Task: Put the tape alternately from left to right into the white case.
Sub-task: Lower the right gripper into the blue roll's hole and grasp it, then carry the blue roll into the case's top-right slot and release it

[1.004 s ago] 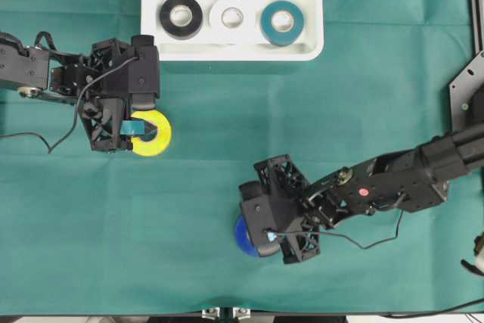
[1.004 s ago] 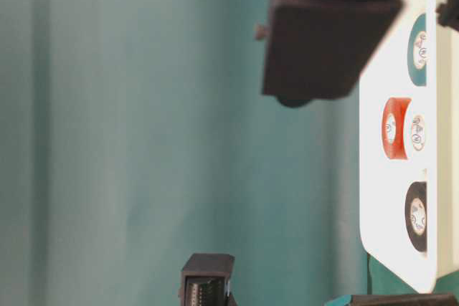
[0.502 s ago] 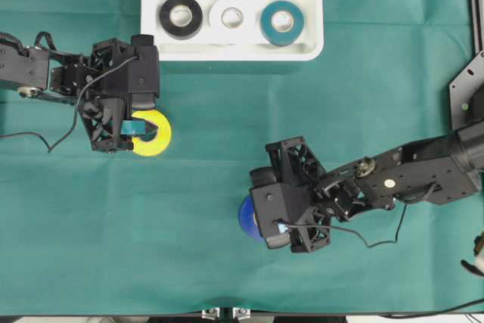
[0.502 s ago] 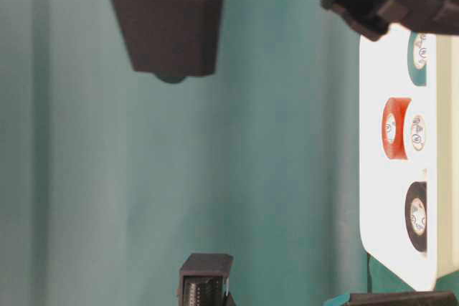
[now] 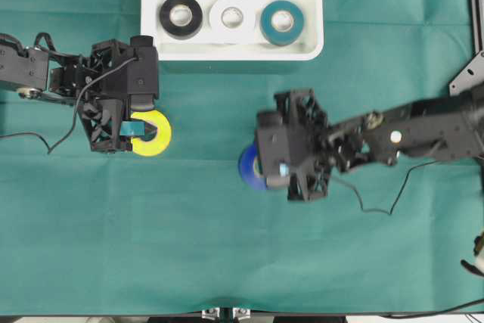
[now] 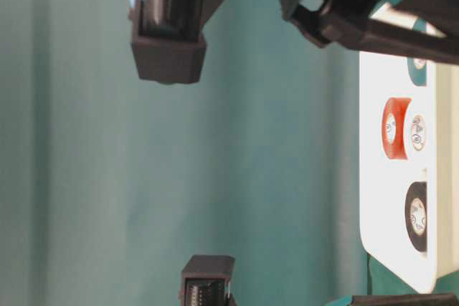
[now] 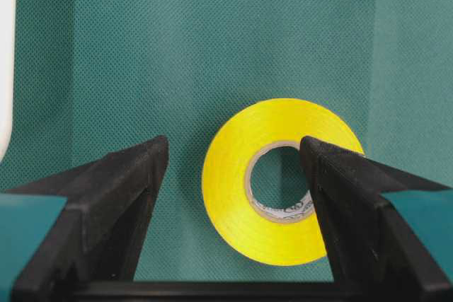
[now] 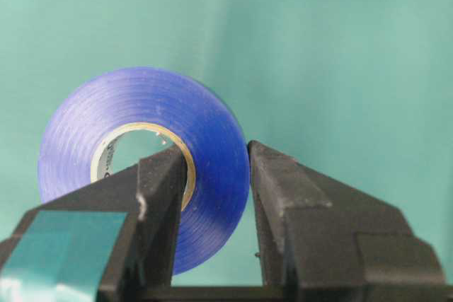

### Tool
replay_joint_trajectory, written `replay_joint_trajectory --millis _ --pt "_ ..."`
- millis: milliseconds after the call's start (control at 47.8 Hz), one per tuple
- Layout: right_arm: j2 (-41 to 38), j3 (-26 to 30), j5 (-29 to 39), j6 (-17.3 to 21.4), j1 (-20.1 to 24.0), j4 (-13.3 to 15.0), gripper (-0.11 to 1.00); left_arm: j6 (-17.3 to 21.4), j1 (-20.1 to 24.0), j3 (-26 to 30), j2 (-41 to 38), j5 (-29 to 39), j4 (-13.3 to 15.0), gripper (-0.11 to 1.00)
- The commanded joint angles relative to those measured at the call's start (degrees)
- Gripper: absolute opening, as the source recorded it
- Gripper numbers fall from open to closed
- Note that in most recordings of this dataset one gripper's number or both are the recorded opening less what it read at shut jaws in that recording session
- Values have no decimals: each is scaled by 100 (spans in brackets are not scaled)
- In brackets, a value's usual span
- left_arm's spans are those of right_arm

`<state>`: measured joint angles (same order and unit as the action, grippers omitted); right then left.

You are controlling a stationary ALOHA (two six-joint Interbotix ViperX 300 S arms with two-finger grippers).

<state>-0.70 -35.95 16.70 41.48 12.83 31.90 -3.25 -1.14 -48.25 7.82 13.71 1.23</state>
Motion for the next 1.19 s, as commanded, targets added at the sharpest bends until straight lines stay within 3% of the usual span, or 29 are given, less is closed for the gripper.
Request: replay_joint_trajectory --millis 0,774,1172 --pt "299 -44 -44 9 -281 53 28 0 -35 62 70 -35 9 93" --pt "527 -360 -668 -18 -2496 642 28 0 -35 -26 62 -229 9 93" --pt "510 -360 -1090 -35 -3507 694 28 0 -35 -44 62 -334 9 93"
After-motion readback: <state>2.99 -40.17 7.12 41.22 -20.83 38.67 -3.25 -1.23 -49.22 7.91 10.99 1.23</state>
